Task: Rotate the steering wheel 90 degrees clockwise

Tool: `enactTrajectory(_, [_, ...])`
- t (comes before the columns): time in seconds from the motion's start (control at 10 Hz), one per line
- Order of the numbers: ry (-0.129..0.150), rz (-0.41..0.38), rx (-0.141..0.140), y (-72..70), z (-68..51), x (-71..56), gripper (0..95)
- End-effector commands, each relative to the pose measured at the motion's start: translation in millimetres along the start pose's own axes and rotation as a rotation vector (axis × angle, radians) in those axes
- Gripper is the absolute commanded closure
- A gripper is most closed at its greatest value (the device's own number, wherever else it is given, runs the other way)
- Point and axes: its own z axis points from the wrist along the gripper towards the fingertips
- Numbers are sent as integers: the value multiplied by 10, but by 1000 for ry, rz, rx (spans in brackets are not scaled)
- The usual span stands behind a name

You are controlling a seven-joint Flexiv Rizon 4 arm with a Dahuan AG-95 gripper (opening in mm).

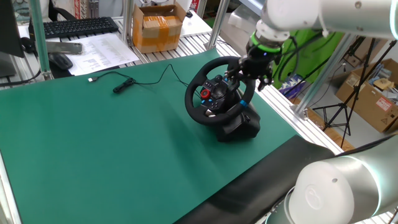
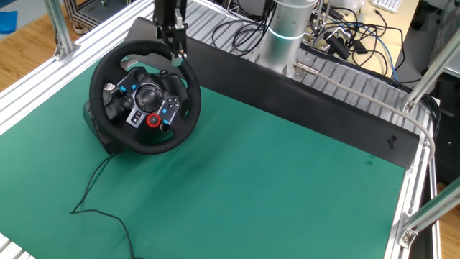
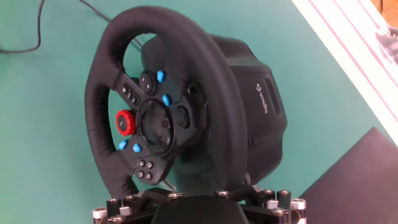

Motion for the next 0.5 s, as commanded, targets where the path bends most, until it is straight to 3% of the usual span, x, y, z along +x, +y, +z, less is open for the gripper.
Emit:
enactTrajectory(0.1, [-3, -47, -5, -149, 48, -156, 0])
enactTrajectory(0.3, [-7, -75, -16, -315, 168, -308, 0])
enactTrajectory(0.4, [-5, -77, -21, -339, 184, -328, 190])
enactTrajectory(0.5, [9, -71, -46, -339, 190, -329, 380])
